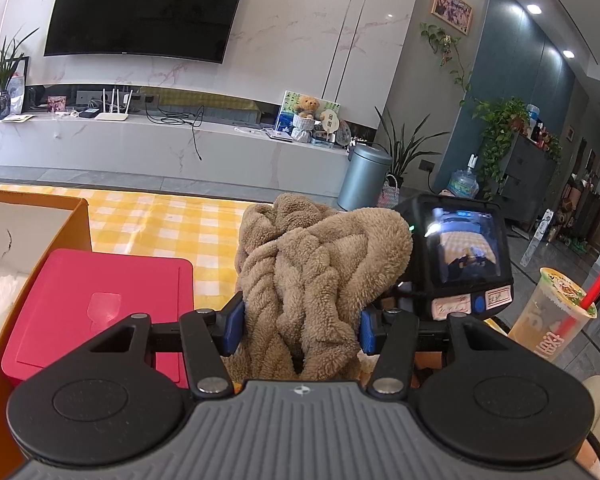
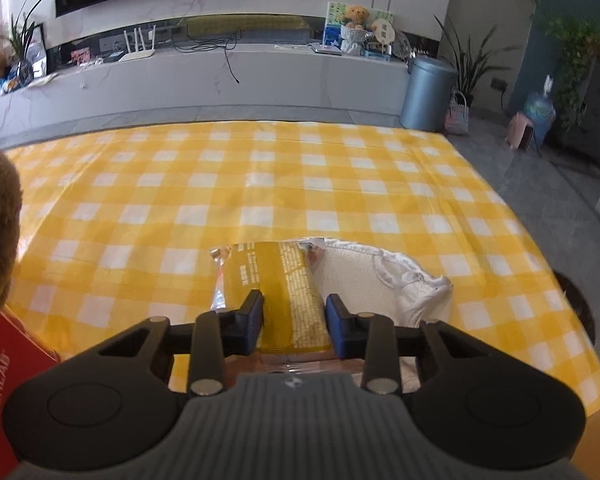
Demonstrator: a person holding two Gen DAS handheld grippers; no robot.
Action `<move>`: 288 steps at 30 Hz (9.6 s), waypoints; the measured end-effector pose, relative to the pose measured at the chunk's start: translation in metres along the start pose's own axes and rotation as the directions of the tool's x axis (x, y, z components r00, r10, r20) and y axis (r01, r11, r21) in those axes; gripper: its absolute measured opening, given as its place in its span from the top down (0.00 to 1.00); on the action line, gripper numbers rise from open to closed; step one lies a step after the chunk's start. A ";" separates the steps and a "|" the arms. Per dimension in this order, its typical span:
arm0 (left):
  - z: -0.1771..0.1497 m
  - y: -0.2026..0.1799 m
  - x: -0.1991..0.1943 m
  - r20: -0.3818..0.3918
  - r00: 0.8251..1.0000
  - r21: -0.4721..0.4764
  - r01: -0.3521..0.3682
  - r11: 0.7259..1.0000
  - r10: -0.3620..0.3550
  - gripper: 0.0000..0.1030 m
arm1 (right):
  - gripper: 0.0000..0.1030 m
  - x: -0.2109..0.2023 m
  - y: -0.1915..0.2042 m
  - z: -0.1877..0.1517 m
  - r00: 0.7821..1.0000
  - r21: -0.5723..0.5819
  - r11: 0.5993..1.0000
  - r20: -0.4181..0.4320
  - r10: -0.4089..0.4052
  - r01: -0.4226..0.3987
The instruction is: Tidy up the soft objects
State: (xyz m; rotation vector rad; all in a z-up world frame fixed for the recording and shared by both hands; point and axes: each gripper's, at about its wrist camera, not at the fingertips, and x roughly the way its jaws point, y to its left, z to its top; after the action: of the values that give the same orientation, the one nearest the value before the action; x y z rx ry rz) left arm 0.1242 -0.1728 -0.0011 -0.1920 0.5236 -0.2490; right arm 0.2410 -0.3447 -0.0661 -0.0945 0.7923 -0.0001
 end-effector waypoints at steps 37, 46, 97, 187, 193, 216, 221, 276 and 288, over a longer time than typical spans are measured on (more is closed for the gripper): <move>-0.004 0.005 -0.004 0.002 0.998 -0.007 -0.064 0.998 0.064 0.41 | 0.31 0.021 0.040 -0.011 1.000 -0.136 0.991 -0.014 -0.008 0.006; -0.005 0.004 -0.005 0.001 0.998 -0.002 -0.065 0.998 0.065 0.41 | 0.42 0.027 0.041 -0.019 0.998 -0.161 0.986 -0.023 -0.057 0.052; 0.087 0.135 -0.178 0.206 0.914 -0.102 -0.334 0.937 0.349 0.41 | 0.50 -0.213 0.128 0.024 0.670 -0.059 0.715 0.304 0.677 -0.696; 0.048 0.186 -0.001 -0.220 0.922 -0.002 -0.327 0.945 0.319 0.12 | 0.17 -0.111 0.180 0.021 0.927 -0.017 0.947 0.199 0.318 -0.321; 0.054 0.168 -0.032 -0.022 0.922 0.067 -0.385 0.920 0.387 0.12 | 0.14 -0.114 0.164 0.026 0.926 0.043 0.942 0.202 0.319 -0.334; 0.038 0.199 0.030 -0.340 0.896 0.058 -0.284 0.957 0.287 0.74 | 0.10 -0.106 0.162 0.024 0.937 0.016 0.945 0.138 0.321 -0.326; 0.042 0.189 0.019 -0.304 0.885 0.105 -0.337 0.936 0.353 0.65 | 0.10 -0.107 0.163 0.025 0.939 0.004 0.949 0.140 0.313 -0.316; -0.063 -0.061 0.055 -0.145 0.955 0.651 -0.106 0.752 0.259 0.19 | 0.13 -0.050 -0.069 -0.018 0.989 0.351 0.935 -0.110 0.100 -0.056; -0.070 -0.074 0.098 -0.154 0.890 0.748 -0.178 0.639 0.428 0.21 | 0.12 -0.030 -0.050 -0.014 0.978 0.297 0.952 -0.159 0.131 -0.079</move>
State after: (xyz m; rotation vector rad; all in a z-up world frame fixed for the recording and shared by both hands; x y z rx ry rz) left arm 0.1566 -0.2796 -0.0885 0.7342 0.7358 -0.1309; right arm 0.2118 -0.3947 -0.0501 0.2292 0.9673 -0.0231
